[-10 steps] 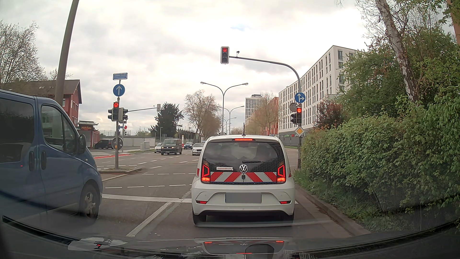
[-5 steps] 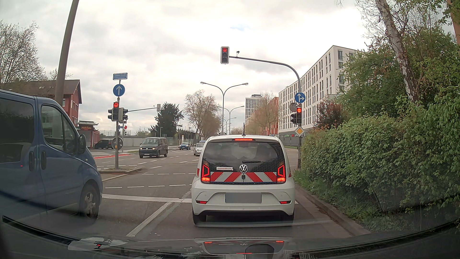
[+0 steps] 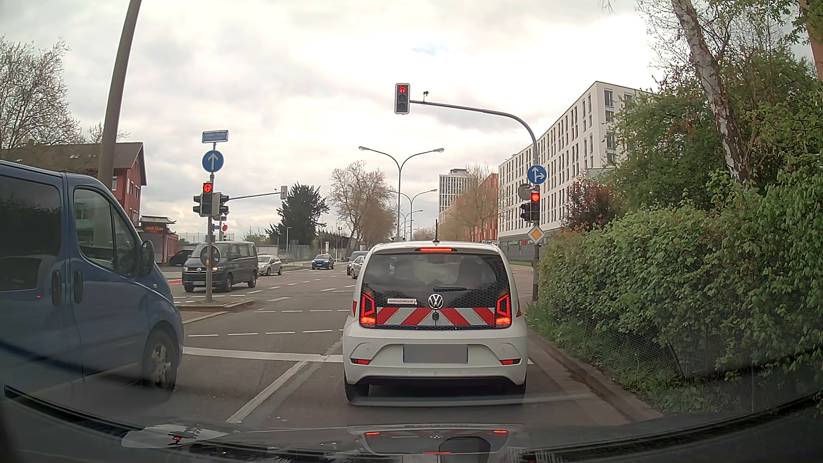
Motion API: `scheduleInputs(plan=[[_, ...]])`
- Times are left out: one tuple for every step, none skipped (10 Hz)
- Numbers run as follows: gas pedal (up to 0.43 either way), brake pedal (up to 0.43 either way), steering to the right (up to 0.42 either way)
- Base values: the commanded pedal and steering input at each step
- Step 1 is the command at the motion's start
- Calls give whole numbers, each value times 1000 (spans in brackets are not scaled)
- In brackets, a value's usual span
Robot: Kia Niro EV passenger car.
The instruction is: Follow the waypoints while adhering to traffic rules and regulations
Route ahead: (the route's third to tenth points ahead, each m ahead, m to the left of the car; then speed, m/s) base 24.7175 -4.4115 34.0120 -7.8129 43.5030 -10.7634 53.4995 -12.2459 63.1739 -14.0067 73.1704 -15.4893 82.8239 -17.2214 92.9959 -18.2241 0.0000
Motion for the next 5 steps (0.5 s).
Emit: scheduleInputs(plan=[[0,177,3],[0,183,3],[0,177,3],[0,177,3],[0,183,3]])
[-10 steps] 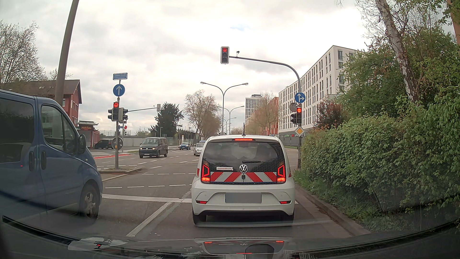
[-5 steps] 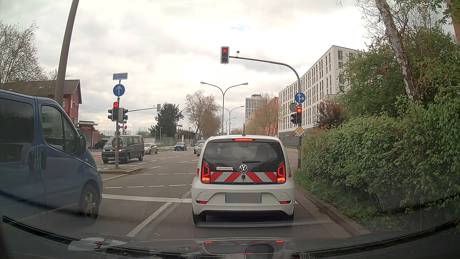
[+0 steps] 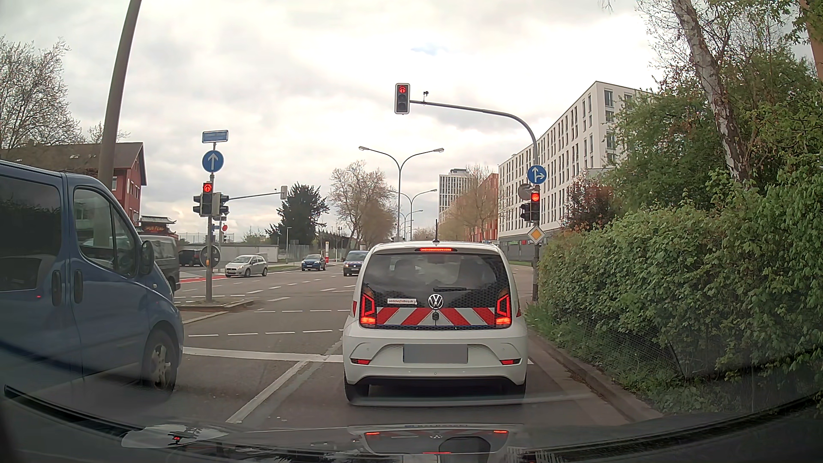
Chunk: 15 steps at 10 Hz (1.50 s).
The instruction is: Follow the waypoints while adhering to traffic rules and regulations
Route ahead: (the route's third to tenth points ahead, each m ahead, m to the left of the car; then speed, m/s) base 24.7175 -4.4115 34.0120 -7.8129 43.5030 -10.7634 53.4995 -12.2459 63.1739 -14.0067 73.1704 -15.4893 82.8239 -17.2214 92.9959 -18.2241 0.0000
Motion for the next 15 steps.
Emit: scheduleInputs(plan=[[0,183,3],[0,183,3],[0,183,3],[0,183,3],[0,183,3],[0,183,3],[0,183,3],[0,177,3],[0,177,3],[0,183,3],[0,183,3],[0,183,3],[0,177,3],[0,183,3],[0,183,3]])
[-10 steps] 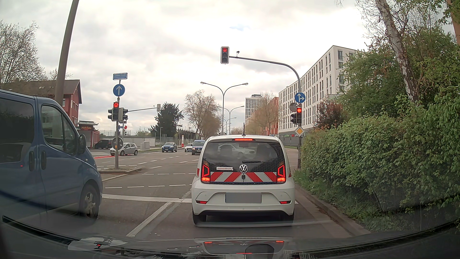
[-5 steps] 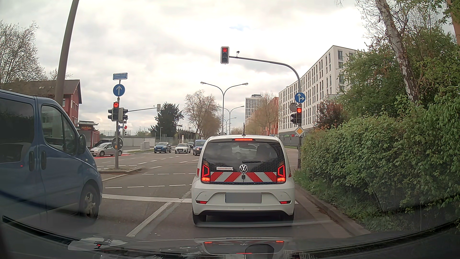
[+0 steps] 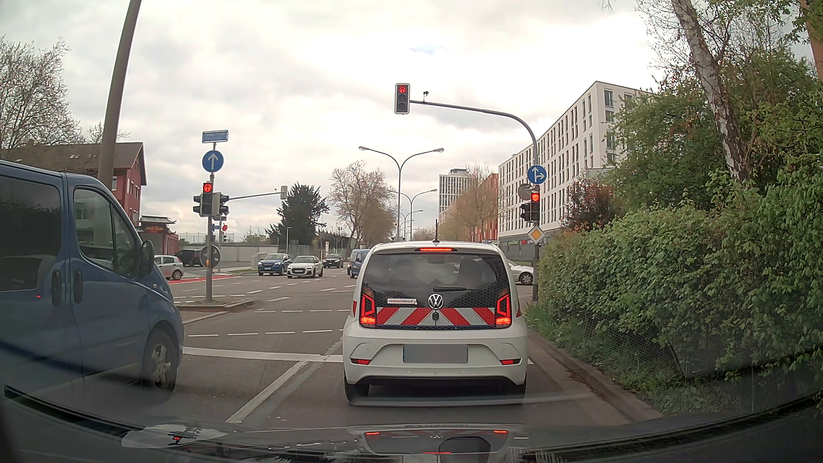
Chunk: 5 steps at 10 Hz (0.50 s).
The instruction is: Follow the waypoints while adhering to traffic rules and regulations
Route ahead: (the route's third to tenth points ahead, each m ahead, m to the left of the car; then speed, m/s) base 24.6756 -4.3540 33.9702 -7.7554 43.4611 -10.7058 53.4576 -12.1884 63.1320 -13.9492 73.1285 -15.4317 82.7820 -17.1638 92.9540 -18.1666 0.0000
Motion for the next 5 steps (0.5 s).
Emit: scheduleInputs(plan=[[0,183,3],[0,183,3],[0,183,3],[0,183,3],[0,177,3]])
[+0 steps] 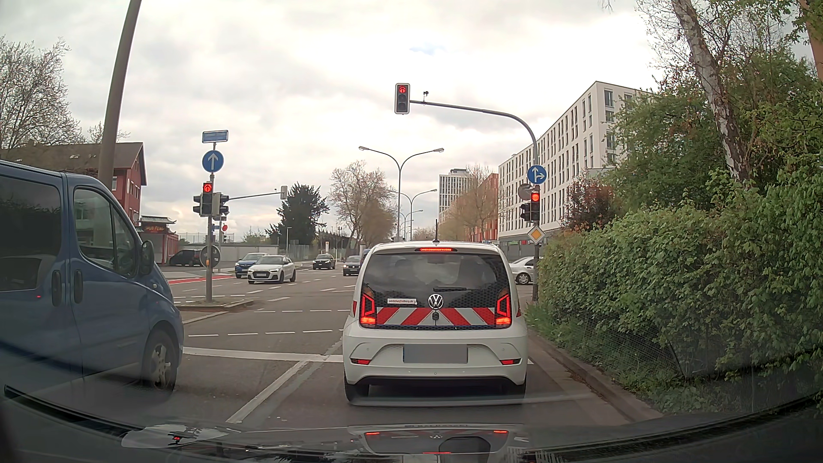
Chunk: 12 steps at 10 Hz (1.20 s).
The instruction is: Follow the waypoints while adhering to traffic rules and regulations
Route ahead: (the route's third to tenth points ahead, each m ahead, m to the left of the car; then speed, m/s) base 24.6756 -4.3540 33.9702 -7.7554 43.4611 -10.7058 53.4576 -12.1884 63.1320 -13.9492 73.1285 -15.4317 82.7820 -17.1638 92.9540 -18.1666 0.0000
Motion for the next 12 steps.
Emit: scheduleInputs(plan=[[0,177,3],[0,183,3],[0,183,3],[0,183,3],[0,183,3],[0,183,3],[0,183,3],[0,183,3],[0,183,3],[0,183,3],[0,183,3],[0,183,3]])
